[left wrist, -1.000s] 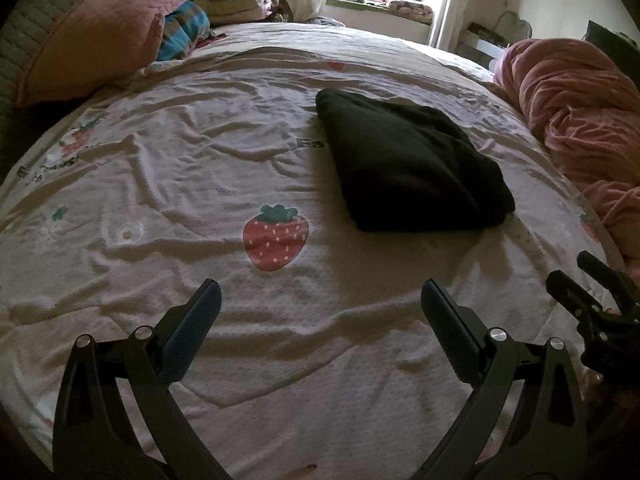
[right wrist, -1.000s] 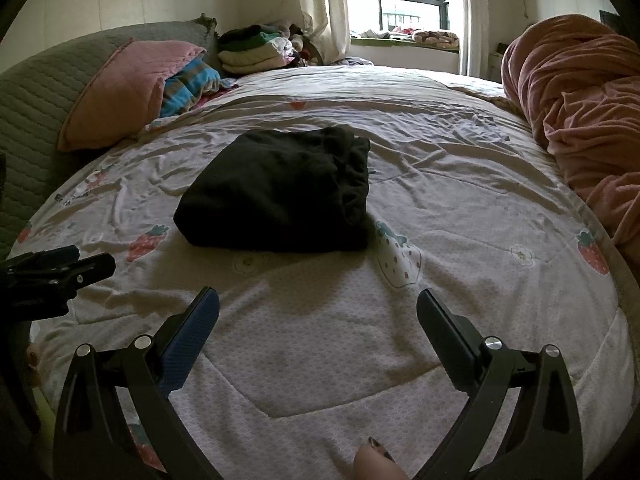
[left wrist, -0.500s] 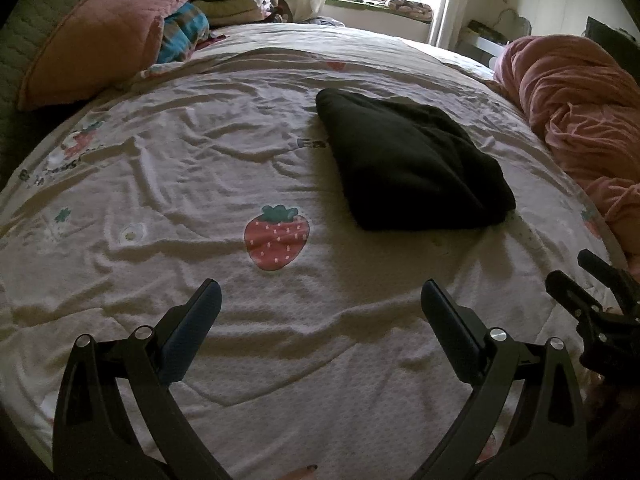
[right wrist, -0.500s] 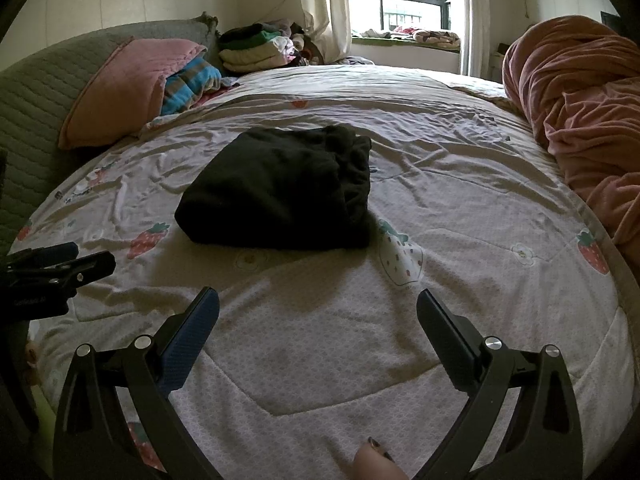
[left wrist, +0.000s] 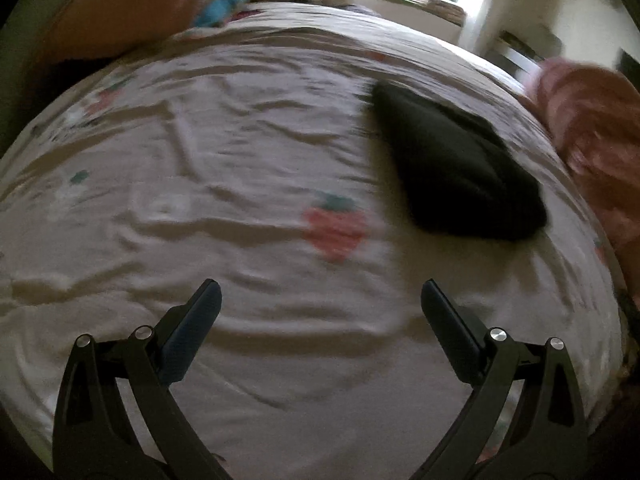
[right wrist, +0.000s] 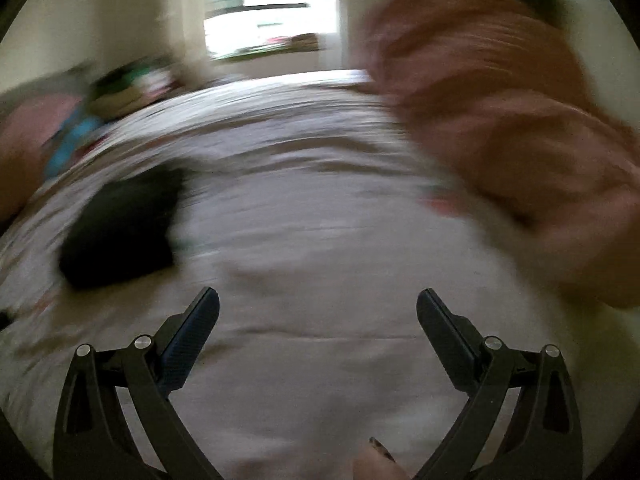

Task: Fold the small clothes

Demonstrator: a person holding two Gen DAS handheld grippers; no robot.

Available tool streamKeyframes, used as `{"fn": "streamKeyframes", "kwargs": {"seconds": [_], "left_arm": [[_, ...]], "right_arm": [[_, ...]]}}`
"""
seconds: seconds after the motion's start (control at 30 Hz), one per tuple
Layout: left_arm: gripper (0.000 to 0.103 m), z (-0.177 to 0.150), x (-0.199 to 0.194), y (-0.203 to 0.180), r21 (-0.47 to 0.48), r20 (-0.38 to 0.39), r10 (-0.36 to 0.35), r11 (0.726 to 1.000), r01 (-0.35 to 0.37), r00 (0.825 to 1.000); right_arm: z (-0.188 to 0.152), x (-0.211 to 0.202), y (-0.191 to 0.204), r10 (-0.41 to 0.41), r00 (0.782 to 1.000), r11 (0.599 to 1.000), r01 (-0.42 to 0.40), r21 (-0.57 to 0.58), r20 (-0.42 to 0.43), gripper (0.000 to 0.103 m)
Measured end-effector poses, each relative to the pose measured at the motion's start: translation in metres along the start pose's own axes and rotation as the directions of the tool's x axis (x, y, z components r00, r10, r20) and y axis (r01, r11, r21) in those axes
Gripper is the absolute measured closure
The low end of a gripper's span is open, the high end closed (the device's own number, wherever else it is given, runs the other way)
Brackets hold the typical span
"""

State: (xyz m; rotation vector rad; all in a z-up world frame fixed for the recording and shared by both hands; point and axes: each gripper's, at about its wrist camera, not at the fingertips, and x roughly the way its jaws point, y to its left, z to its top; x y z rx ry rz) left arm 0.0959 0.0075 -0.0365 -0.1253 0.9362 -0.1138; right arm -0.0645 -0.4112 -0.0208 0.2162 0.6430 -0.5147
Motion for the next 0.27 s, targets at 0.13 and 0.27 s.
{"fn": "streamKeyframes", "kwargs": {"seconds": [0.13, 0.27], "left_arm": [[0.009, 0.03, 0.012, 0.089, -0.136, -0.036, 0.102, 0.985, -0.106, 0.994], [0.009, 0.05, 0.008, 0.207, -0.287, -0.044, 0.296, 0.911, -0.296, 0.954]], "right_arm": [[-0.006, -0.013, -0.125, -0.317, 0.948, 0.925, 0.318, 0.21, -0.04, 0.005], [-0.041, -0.029, -0.251, -0.542, 0.816, 0.742, 0.576, 0.343, -0.199, 0.005]]}}
